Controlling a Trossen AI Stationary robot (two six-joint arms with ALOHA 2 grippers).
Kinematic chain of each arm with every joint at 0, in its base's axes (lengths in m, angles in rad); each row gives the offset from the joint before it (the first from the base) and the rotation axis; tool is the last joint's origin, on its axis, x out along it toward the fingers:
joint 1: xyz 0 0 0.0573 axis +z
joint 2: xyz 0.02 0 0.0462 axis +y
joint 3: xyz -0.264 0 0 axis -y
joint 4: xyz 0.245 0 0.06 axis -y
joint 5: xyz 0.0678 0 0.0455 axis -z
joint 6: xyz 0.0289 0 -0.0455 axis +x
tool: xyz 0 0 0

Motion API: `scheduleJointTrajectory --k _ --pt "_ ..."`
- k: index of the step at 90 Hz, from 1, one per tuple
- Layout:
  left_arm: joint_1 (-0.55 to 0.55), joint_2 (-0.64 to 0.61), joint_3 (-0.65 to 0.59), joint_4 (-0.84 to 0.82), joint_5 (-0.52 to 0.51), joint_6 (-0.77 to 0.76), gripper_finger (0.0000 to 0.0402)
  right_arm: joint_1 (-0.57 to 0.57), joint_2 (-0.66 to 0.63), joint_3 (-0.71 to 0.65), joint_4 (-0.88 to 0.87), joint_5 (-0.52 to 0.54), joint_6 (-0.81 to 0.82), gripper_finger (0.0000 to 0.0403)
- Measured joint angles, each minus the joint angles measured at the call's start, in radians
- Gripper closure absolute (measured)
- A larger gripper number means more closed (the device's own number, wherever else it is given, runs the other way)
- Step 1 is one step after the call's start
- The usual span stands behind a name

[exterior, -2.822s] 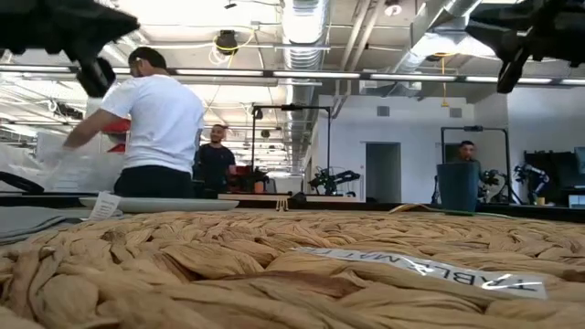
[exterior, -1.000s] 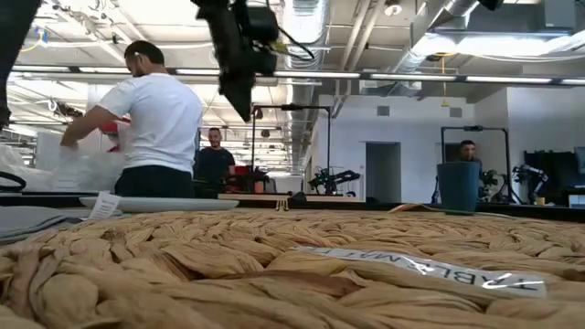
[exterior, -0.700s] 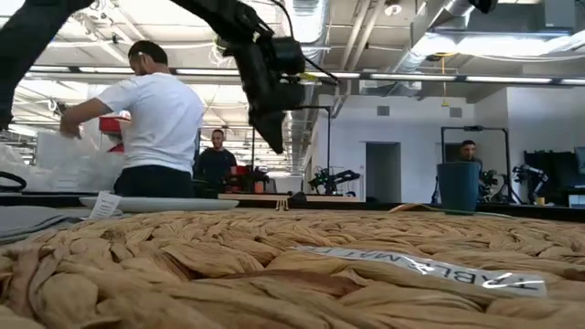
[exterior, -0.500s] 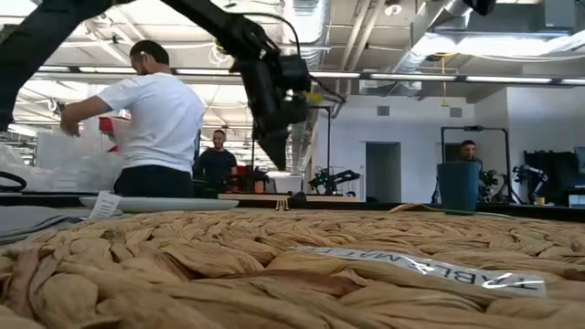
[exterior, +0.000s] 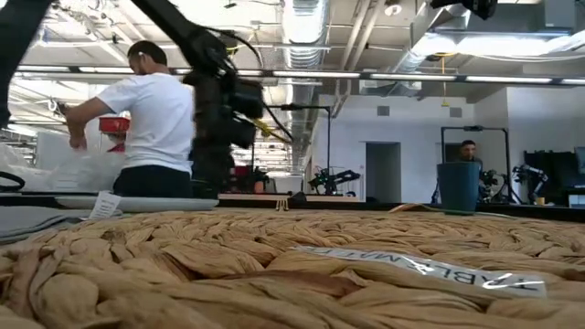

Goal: Set table place
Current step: Adjust the light blue plate

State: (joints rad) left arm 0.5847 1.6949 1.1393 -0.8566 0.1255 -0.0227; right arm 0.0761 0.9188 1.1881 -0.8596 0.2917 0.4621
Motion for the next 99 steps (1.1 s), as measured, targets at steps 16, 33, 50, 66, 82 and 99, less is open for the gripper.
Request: scheduleJointTrajectory --k 16,33,50,66,82,99 --pt "0.026 -0.16 -0.178 0.008 -0.018 -0.091 0.0391 -0.018 0.006 0.0 0.006 0.002 -0.025 0.0333" --pt "-0.016 -0.224 -0.34 -0.019 0.035 -0.149 0.0385 -0.04 0.006 0.0 0.007 0.001 -0.049 0.0333" --pt "-0.056 -0.225 -0.442 0.049 0.042 -0.247 0.0376 -0.038 0.003 0.0 0.008 0.0 -0.052 0.0333" --pt "-0.112 -0.223 -0.454 0.238 0.122 -0.34 0.0375 -0.037 0.003 0.0 0.009 -0.001 -0.051 0.0333" --pt "-0.134 -0.21 -0.445 0.373 0.109 -0.386 0.0375 -0.038 0.003 0.0 0.031 -0.001 -0.053 0.0333" --pt "-0.106 -0.091 -0.433 0.525 0.223 -0.409 0.0375 -0.054 0.003 0.0 0.038 -0.002 -0.074 0.0333"
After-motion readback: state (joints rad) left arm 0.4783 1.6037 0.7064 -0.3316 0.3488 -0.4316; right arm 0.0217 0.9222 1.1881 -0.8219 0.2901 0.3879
